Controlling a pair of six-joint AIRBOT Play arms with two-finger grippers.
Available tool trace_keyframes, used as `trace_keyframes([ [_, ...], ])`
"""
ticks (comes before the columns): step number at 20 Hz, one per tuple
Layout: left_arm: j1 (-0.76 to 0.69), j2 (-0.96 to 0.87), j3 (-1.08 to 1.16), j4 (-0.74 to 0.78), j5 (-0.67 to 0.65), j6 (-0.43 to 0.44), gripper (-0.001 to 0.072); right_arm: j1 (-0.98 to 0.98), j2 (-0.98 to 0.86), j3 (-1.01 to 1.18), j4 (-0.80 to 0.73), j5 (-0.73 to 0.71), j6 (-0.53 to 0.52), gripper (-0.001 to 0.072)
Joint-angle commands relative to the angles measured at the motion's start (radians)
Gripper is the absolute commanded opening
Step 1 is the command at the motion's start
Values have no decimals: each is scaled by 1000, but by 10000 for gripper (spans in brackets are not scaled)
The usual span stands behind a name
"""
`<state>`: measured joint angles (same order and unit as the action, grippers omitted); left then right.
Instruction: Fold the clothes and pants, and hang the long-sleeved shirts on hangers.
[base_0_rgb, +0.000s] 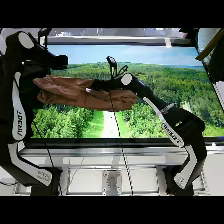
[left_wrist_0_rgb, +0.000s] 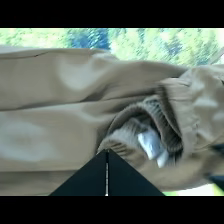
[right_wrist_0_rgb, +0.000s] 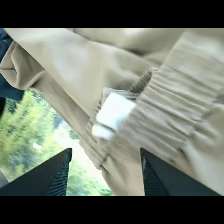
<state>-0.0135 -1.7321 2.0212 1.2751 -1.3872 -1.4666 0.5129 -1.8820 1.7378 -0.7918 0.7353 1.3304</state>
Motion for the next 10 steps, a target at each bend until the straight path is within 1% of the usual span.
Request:
trace_keyframes([
  [1,16,6,0,5,-24,18,14,-72,-6,162,-210,314,-37,425],
  [2,15,6,0,4,-25,17,14,-129,4,210,-292,447,-37,355],
  [3,16,6,0,4,-25,17,14,-185,14,239,-362,554,-37,320],
  [4,16,6,0,4,-25,17,14,-246,25,249,-414,637,-37,322],
  [5,15,6,0,4,-25,17,14,-315,31,248,-430,714,-37,346],
  [6,15,6,0,4,-25,16,14,-378,31,240,-420,770,-37,403],
  [7,15,6,0,4,-25,16,14,-441,31,218,-403,809,-24,518],
  [8,15,6,0,4,-25,16,14,-496,31,182,-374,817,0,610],
  [9,15,6,0,3,-25,16,15,-549,28,135,-309,805,17,669],
  [10,13,6,0,3,-24,16,14,-596,22,84,-220,772,21,671],
])
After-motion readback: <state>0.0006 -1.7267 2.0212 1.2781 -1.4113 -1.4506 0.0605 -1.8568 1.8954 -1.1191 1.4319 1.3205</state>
